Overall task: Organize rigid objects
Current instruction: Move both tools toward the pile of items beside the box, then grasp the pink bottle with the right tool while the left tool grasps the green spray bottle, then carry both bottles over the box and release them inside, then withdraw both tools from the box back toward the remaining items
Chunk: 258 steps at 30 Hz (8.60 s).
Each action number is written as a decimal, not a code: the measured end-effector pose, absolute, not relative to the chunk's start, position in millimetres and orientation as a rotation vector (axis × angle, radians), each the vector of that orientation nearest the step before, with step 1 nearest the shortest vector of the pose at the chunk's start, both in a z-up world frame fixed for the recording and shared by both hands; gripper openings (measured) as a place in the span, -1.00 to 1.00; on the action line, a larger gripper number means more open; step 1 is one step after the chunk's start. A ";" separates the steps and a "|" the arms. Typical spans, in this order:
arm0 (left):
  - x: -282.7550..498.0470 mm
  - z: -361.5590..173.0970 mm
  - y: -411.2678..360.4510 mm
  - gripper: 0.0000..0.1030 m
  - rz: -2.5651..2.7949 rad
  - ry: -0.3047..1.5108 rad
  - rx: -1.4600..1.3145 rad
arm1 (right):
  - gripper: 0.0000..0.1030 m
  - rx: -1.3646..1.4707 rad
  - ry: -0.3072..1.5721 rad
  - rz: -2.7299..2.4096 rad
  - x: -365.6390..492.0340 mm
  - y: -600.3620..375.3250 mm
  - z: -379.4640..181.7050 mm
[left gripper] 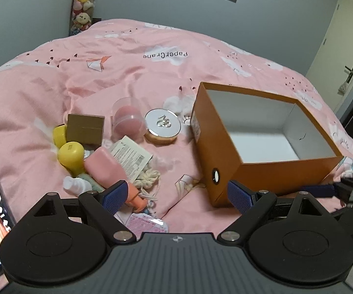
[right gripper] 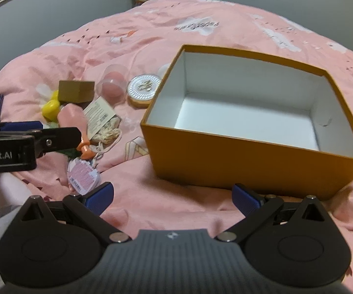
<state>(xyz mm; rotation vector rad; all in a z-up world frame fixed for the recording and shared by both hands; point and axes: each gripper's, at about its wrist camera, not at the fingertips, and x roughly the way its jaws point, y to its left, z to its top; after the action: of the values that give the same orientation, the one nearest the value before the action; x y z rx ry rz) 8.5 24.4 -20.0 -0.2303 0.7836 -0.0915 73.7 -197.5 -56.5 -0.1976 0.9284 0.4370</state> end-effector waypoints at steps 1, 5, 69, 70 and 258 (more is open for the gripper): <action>9.4 -20.5 27.2 1.00 -0.099 0.789 -0.236 | 0.95 -0.202 0.939 0.458 77.6 -196.1 -56.9; 15.5 -23.2 40.8 0.97 -0.106 0.809 -0.278 | 0.94 -0.230 0.928 0.532 87.6 -188.1 -54.4; 83.9 -33.2 110.9 0.22 -0.124 1.256 -0.125 | -0.68 -0.322 0.957 1.015 162.5 -52.1 -101.0; 84.2 -33.8 105.2 0.22 -0.152 1.274 -0.061 | -0.68 -0.331 0.948 0.988 162.3 -55.9 -99.5; 248.0 -53.2 5.0 -0.16 -0.263 1.087 -0.422 | -0.18 0.069 1.264 0.208 317.5 -221.6 -105.8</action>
<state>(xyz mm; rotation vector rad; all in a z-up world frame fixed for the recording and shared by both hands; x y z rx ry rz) 248.0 5.0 -53.2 -0.4219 1.0874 -0.2626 317.5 -221.6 -105.8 0.0688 1.2636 0.2079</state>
